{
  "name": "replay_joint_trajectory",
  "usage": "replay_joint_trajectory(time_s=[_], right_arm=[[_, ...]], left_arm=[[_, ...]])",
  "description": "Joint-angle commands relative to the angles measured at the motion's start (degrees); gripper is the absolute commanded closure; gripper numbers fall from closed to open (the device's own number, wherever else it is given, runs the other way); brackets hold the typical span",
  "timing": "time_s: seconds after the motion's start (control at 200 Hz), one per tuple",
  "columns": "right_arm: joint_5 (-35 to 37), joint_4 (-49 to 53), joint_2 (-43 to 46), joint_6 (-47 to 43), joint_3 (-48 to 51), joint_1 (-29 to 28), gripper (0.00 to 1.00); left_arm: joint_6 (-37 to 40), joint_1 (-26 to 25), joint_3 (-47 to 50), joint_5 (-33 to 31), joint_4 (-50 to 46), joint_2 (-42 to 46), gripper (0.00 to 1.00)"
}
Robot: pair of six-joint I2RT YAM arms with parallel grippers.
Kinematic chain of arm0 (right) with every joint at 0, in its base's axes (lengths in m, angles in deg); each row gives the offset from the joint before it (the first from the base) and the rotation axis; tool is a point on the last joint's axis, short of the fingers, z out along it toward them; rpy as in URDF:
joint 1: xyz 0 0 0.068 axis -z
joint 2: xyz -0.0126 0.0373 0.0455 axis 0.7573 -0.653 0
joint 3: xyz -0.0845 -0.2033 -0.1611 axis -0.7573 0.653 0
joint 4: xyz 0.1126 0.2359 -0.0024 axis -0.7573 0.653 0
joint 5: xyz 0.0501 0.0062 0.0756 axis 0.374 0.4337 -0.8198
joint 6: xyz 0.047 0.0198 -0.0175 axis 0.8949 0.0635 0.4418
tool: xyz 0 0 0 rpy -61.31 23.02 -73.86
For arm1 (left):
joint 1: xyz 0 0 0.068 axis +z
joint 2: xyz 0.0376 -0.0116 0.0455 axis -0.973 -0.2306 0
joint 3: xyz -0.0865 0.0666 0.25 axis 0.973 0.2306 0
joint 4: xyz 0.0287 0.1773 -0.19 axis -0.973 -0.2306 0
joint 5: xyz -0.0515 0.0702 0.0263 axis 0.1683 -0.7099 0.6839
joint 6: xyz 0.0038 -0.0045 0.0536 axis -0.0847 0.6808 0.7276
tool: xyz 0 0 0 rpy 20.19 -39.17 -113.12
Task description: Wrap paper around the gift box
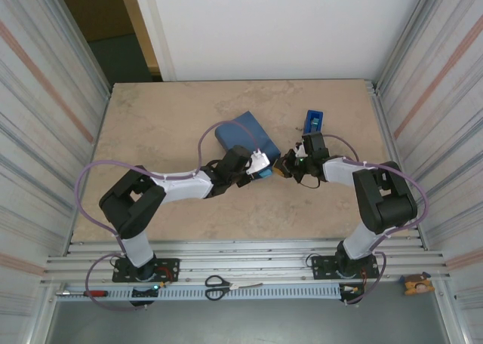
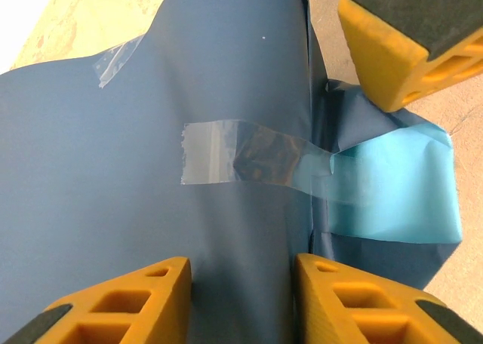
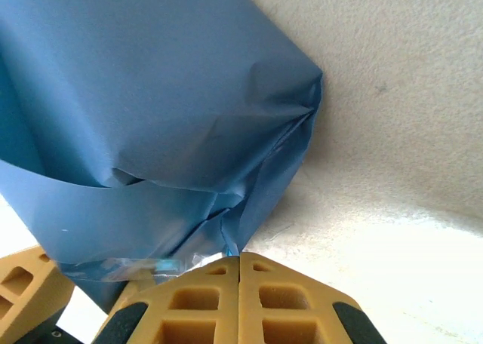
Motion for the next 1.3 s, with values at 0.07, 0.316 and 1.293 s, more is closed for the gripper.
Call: replay_joint_trajectory(time_s=[0.07, 0.316, 1.293], right_arm=[[-2.3, -3.2, 3.0, 2.6, -0.3, 0.4, 0.96], [-2.7, -5.0, 2.3, 4.2, -1.1, 0.0, 0.97], [-2.3, 1.9, -7.6, -5.6, -0.9, -0.8, 0.76]], left_arm=[[0.6, 0.5, 1.2, 1.7, -9.3, -0.4, 0.58], [0.7, 0.5, -0.2, 3.2, -10.2, 1.5, 0.56], [0.6, 0.5, -0.4, 3.2, -10.8, 0.8, 0.57]])
